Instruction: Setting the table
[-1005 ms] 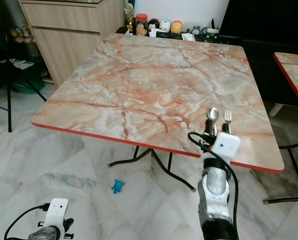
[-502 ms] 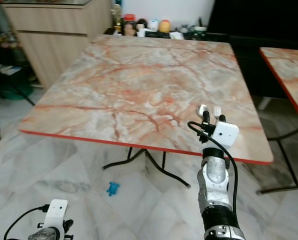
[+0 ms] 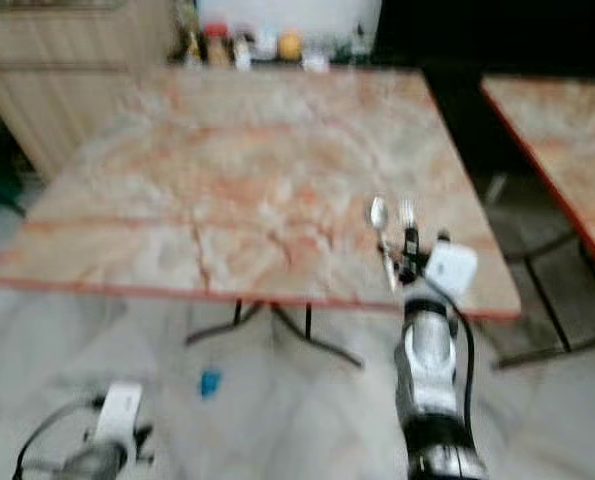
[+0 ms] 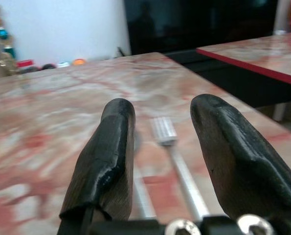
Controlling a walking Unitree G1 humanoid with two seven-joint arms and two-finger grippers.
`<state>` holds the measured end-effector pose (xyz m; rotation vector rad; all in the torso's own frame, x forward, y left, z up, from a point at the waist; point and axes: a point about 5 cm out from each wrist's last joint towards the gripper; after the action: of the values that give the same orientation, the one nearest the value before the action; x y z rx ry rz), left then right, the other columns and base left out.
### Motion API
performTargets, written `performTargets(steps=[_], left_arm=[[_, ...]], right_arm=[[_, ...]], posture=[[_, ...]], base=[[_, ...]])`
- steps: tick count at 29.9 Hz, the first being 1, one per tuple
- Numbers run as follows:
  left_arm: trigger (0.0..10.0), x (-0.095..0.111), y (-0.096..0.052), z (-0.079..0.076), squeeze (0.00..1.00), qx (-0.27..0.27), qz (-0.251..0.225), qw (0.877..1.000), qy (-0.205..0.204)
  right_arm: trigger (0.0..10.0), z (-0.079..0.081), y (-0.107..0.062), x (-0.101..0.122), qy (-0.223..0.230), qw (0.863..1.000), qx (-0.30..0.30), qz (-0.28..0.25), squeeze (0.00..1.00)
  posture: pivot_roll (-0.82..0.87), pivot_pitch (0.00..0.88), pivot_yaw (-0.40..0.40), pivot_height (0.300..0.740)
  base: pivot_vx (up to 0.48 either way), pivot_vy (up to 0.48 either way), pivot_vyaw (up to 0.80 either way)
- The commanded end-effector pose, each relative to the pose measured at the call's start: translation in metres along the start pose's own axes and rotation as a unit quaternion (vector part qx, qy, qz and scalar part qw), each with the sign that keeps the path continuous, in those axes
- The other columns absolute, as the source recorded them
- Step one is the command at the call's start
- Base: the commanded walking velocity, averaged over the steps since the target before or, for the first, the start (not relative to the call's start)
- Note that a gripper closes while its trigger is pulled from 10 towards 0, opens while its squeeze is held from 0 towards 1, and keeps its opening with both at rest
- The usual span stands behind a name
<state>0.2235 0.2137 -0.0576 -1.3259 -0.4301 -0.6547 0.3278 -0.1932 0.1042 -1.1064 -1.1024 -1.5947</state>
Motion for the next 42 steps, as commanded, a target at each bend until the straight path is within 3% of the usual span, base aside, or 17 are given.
performTargets(steps=[1, 31, 40, 42], left_arm=[[10.0, -0.011, -0.002, 0.003, 0.00, 0.005, 0.019, 1.000, -0.001], [10.0, -0.005, -0.001, 0.001, 0.00, 0.006, 0.009, 1.000, -0.004], [10.0, -0.006, -0.001, 0.001, 0.00, 0.006, 0.009, 1.000, -0.005], [10.0, -0.005, -0.001, 0.001, 0.00, 0.005, 0.007, 1.000, -0.006]], right_arm=[[10.0, 0.006, 0.001, 0.002, 0.002, 1.000, 0.013, -0.006, 0.00], [10.0, 0.008, -0.002, -0.003, 0.001, 1.000, 0.016, 0.005, 0.00], [10.0, -0.016, -0.020, -0.015, -0.040, 0.998, -0.022, 0.042, 0.00], [10.0, -0.032, -0.029, -0.015, -0.050, 0.997, -0.041, 0.053, 0.00]], posture=[[0.07, 0.000, 0.007, 0.740], [0.07, 0.000, -0.001, 0.740], [0.07, 0.000, -0.009, 0.740], [0.07, 0.000, -0.010, 0.740]], base=[[0.000, 0.000, 0.00], [0.191, 0.000, 0.00], [0.000, 0.000, 0.00], [0.000, 0.000, 0.00]])
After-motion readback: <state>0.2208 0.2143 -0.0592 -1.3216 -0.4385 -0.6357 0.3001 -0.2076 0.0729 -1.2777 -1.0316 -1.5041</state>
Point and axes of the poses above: a point about 5 cm out from each wrist's last joint towards the gripper, its own y axis pointing out of the wrist towards the gripper, its own x axis along the axis of the wrist's last joint, z = x × y, and after that the axes turned 6 degrees about y, right-handed
